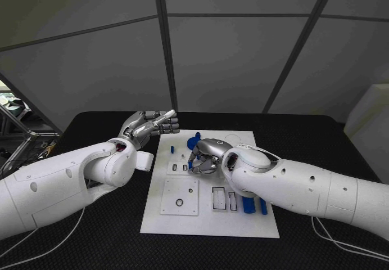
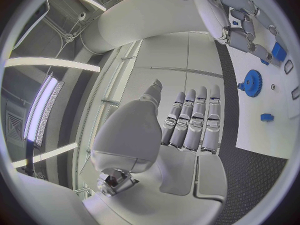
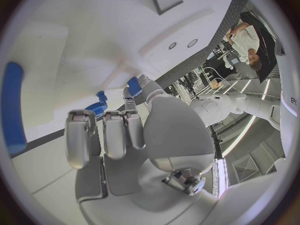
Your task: Assemble the parts on the task board
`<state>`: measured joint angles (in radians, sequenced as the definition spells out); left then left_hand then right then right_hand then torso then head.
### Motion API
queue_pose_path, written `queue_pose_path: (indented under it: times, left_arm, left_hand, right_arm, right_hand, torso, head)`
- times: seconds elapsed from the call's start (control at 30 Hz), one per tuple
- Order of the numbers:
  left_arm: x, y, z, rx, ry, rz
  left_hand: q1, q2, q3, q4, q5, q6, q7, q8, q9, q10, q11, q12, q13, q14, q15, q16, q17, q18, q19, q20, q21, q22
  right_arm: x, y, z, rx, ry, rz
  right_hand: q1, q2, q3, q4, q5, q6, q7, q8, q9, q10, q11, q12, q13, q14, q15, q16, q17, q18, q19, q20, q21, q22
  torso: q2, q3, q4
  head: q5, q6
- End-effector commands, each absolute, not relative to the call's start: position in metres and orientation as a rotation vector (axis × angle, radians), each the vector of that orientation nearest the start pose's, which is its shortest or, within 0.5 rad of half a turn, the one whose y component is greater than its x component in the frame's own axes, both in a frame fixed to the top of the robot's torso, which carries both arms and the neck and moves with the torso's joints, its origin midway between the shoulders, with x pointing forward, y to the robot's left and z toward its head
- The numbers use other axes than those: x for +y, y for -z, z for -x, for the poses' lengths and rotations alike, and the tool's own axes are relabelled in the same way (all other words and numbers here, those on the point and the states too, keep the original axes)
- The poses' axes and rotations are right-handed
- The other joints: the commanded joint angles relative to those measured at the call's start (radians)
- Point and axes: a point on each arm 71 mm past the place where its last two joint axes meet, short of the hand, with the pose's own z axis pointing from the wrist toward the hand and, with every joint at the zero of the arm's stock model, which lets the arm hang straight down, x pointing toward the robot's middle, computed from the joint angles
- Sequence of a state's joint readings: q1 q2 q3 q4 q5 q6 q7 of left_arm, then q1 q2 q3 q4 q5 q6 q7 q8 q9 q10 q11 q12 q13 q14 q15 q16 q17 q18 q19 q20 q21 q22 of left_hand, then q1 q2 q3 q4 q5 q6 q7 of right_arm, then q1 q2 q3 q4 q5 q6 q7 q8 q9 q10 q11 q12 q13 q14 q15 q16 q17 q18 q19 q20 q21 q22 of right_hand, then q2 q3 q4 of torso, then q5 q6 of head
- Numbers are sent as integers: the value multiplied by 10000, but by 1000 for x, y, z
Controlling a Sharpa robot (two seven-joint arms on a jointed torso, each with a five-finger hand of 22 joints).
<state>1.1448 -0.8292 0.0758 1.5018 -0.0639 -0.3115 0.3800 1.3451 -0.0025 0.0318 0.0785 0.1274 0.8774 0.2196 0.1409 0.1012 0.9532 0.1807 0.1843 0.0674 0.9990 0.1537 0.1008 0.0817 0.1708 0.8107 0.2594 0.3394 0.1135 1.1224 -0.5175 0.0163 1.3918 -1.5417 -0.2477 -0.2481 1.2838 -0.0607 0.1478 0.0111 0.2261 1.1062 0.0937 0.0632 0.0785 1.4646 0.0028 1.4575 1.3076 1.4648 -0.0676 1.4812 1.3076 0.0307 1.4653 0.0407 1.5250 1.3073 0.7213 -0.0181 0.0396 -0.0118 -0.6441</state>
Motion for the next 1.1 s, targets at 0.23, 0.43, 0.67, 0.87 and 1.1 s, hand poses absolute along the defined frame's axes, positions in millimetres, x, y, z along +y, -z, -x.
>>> queue_pose_path:
  times: [0.23, 0.43, 0.67, 0.87, 1.1]
  left_arm:
    - [210, 163, -499, 13562, 15850, 10765]
    - [210, 163, -499, 13564, 15843, 10768]
    - [210, 163, -499, 13565, 15838, 10771]
    - [210, 163, -500, 13569, 15836, 10773]
    - [210, 163, -500, 13585, 15826, 10783]
  left_hand:
    - [4, 38, -11, -76, -40, 48, 18, -62, -14, 54, 3, -64, 11, 42, -8, -53, 16, 105, -7, -4, -52, -12]
    - [4, 38, -11, -76, -40, 48, 18, -62, -14, 54, 3, -64, 11, 42, -8, -53, 16, 105, -7, -4, -52, -12]
    - [4, 38, -11, -76, -40, 48, 18, -62, -14, 54, 3, -64, 11, 42, -8, -53, 16, 105, -7, -4, -52, -12]
    - [4, 38, -11, -76, -40, 48, 18, -62, -14, 54, 3, -64, 11, 42, -8, -53, 16, 105, -7, -4, -52, -12]
    - [-4, 48, -19, -93, -50, 51, 21, -76, -16, 58, 6, -80, 10, 45, -6, -71, 18, 104, -13, -3, -57, -20]
  right_arm:
    - [-73, 209, -488, 17242, -6920, 2152]
    - [-72, 208, -487, 17146, -6985, 2136]
    - [-72, 208, -488, 17112, -6992, 2116]
    - [-73, 207, -488, 17002, -7006, 2040]
    - [-74, 202, -488, 16324, -7338, 1746]
  right_hand:
    - [-227, -213, -112, -60, 1, -309, 62, -20, -40, 297, 145, -130, 1277, 623, 120, -51, 466, -82, 522, 138, -41, 1612]
    - [-330, -289, -183, -51, -51, -366, 71, -10, -40, 293, 158, -139, 1266, 623, 134, -50, 470, -82, 524, 158, -42, 1614]
    - [-445, -354, -260, -21, -100, -406, 75, -3, -34, 291, 165, -143, 1260, 623, 143, -52, 468, -82, 527, 172, -42, 1618]
    - [-626, -530, -453, 68, -665, -639, 99, -22, -44, 232, 188, -235, 1161, 614, 161, -71, 435, -73, 508, 191, -66, 1579]
    - [-638, -830, -622, 332, -805, -1406, 242, -26, -94, -42, 312, -631, 750, 587, 253, -131, 324, -67, 496, 269, -88, 1550]
  torso:
    - [-2, 1, 2]
    - [-3, 1, 3]
    - [-2, -2, 1]
    - [-7, -2, 6]
    - [-7, 1, 9]
  head:
    - [-8, -13]
    - [-15, -19]
    - [-20, -20]
    - [-29, -29]
    - [-24, -24]
